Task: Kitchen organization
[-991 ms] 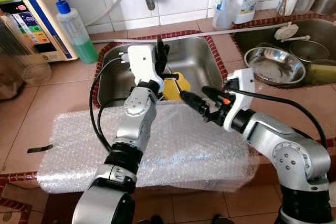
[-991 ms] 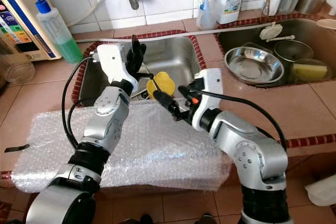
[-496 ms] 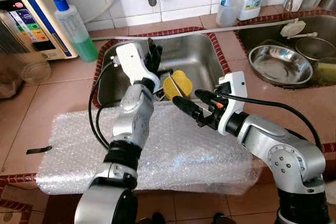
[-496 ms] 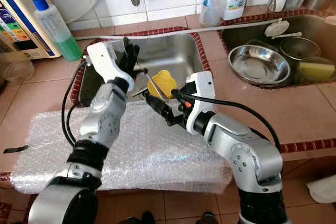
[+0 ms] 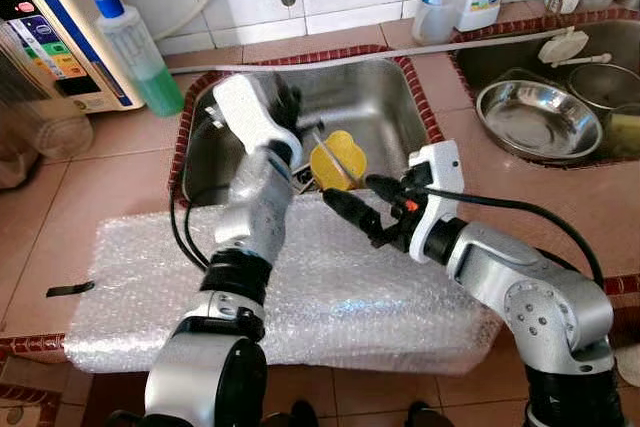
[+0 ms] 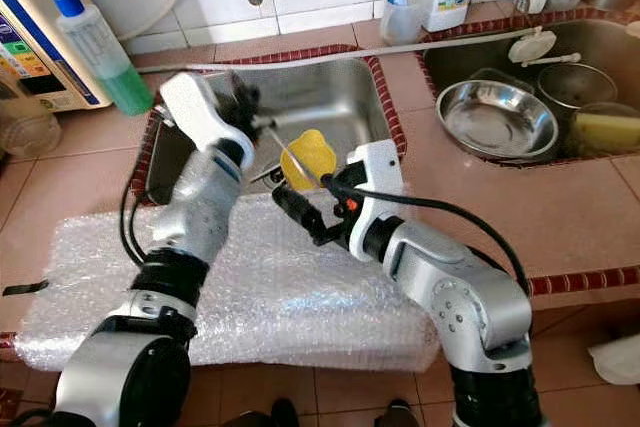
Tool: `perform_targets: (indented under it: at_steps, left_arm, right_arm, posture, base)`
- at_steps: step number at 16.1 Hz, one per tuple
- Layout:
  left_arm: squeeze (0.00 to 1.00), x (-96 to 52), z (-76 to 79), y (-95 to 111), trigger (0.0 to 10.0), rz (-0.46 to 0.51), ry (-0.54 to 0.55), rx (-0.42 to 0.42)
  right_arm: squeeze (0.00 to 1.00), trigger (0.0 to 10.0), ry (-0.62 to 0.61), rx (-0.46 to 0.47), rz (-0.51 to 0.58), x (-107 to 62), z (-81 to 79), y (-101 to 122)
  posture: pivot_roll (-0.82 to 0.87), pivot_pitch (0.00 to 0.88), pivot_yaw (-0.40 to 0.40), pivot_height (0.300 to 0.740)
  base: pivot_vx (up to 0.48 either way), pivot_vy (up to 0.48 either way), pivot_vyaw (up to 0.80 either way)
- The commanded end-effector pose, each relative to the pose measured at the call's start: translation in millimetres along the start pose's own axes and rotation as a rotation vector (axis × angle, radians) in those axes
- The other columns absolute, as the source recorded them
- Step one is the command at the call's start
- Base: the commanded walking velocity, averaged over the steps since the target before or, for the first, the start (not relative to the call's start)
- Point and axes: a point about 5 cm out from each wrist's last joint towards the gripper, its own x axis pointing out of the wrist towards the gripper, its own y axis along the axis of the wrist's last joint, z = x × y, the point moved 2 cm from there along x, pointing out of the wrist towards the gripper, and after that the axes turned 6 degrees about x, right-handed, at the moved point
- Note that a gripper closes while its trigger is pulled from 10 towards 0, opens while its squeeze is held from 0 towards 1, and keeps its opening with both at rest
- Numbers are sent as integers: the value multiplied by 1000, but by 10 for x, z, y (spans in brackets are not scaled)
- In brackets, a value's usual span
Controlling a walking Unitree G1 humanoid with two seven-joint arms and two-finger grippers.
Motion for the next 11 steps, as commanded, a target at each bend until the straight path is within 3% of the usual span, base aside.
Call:
perform_targets:
  at_steps: [1,4,6,7,11]
  left_arm:
    - [0,-17,55,-125,10000,-43,-17,25]
    - [0,-45,56,-273,10000,-43,-3,125]
    - [0,-57,43,-408,10000,-95,42,188]
    - [1000,-75,16,-497,10000,-131,65,222]
    - [1000,-109,-22,-608,10000,-158,86,282]
  right_arm:
    - [1000,10000,23,-23,10,-2,-79,7]
    - [1000,10000,31,-51,1,-1,-118,-14]
    - [1000,10000,41,-77,-27,-7,-147,-59]
    - [1000,10000,23,-111,-64,-19,-136,-92]
    - [1000,10000,-10,-130,-88,-49,-90,-115]
  posture:
    - [-346,210,189,740]
    - [-352,215,185,740]
    - [-353,215,187,740]
    - [-355,217,190,740]
    - [-361,220,194,740]
  base:
    - [0,0,0]
    - [0,0,0]
    - [0,0,0]
    - [0,0,0]
    - [0,0,0]
